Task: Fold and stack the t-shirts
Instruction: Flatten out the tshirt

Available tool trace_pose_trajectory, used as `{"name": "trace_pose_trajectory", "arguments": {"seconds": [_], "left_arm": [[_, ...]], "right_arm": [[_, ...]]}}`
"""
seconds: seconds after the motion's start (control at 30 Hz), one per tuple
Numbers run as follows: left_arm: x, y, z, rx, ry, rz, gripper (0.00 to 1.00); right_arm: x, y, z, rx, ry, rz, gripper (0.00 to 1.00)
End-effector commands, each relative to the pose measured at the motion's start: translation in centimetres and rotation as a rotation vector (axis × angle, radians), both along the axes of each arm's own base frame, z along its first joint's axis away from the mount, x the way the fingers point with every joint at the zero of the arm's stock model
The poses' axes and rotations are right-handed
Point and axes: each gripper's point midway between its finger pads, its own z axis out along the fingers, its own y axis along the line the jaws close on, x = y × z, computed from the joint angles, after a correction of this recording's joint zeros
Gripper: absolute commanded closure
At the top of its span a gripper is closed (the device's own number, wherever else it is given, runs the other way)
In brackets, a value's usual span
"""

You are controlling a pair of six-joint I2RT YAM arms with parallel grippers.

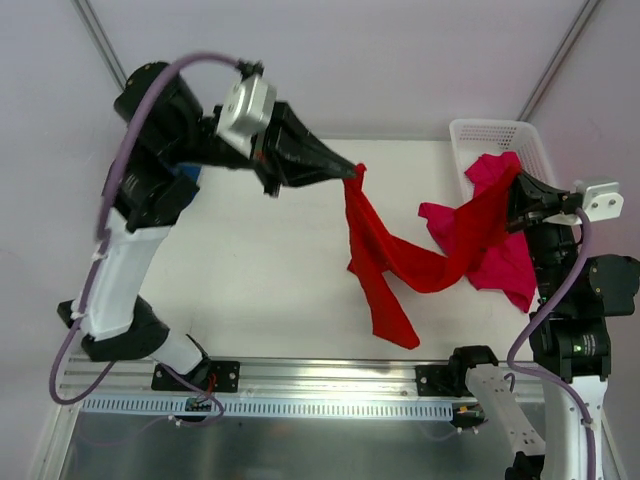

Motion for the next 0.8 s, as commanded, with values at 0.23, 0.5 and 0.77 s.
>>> {"name": "trace_pose_trajectory", "arguments": {"seconds": [0.23, 0.5, 0.77], "left_arm": [[28.1, 10.3, -11.4, 0.056, 0.661, 0.663, 1.00], [27.4, 19.6, -16.1, 0.170, 0.528, 1.108, 1.00], [11.1, 16.6, -7.6, 0.017, 0.142, 0.918, 1.00]], "right_arm": [[-2.7, 0.1, -0.9, 0.010, 0.018, 0.022, 1.00], [-1.8, 0.9, -1.3, -0.013, 0.041, 0.060, 1.00], [-8.3, 2.3, 3.8, -0.147, -0.181, 0.149, 1.00]]}}
